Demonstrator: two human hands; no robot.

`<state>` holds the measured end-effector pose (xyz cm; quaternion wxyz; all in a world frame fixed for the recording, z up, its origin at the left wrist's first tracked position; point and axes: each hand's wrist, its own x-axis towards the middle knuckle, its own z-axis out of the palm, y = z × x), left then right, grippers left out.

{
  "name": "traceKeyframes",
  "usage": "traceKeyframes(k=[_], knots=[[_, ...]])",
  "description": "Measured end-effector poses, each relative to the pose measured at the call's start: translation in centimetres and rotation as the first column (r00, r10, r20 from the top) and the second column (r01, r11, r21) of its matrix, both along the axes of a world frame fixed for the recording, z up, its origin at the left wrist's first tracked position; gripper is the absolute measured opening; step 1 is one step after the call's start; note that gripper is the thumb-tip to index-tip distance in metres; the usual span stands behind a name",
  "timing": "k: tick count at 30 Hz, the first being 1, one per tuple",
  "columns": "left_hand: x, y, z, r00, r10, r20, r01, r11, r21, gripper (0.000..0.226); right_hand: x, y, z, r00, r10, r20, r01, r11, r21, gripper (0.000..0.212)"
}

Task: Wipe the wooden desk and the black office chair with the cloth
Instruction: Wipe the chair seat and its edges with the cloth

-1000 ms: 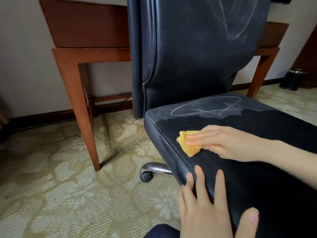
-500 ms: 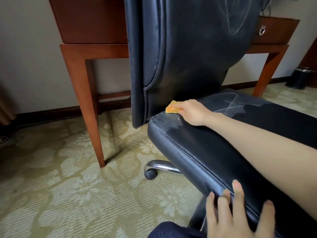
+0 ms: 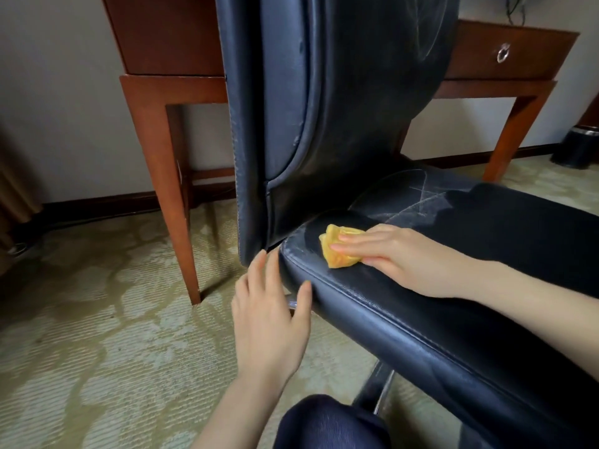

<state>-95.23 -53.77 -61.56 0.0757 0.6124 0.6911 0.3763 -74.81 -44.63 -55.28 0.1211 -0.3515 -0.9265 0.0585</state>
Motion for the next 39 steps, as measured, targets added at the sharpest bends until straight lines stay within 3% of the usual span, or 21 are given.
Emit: traceKeyframes(k=[7,10,16,21,25,28,32,39], knots=[[1.6,-1.9,-0.6,0.978,-0.104,0.181,0.122,0.988,-0.095,0.074,3.2,3.0,0.1,0.987,-0.156,0.041,0.156,0.988,0.005,0.043],[1.4,-2.3,-0.7,0.972,-0.127,0.198,0.149,0.984,-0.098,0.073,1.5,5.5,0.1,0.974,-0.227,-0.010,0.226,0.973,-0.048,0.044],[0.8,-1.6,-0.6,0.949,-0.149,0.279,0.174,0.983,-0.066,0.062,-3.7,7.5,0.5,0.913,-0.404,0.054,0.406,0.913,-0.037,0.055],[0.5,-1.2,-1.0,0.964,-0.112,0.240,0.134,0.988,-0.077,0.078,-6.8,5.0,-0.2,0.957,-0.270,0.107,0.261,0.961,0.085,0.054],[0.3,-1.3,-1.2,0.965,-0.106,0.239,0.130,0.988,-0.086,0.087,-6.7,3.1,-0.2,0.994,-0.110,0.005,0.110,0.993,0.037,0.047],[0.2,-1.2,-1.3,0.968,-0.105,0.228,0.128,0.988,-0.091,0.089,-6.6,0.6,-0.5,0.999,0.043,0.013,-0.043,0.997,0.059,0.037],[0.3,-1.3,-1.4,0.967,-0.107,0.229,0.132,0.987,-0.093,0.091,-5.0,-1.8,-0.5,0.993,0.091,-0.078,-0.089,0.995,0.033,0.041],[-0.1,-1.2,-1.6,0.961,-0.105,0.257,0.128,0.989,-0.075,0.090,-0.7,-4.5,-0.9,0.959,0.264,0.098,-0.275,0.954,0.117,0.041]])
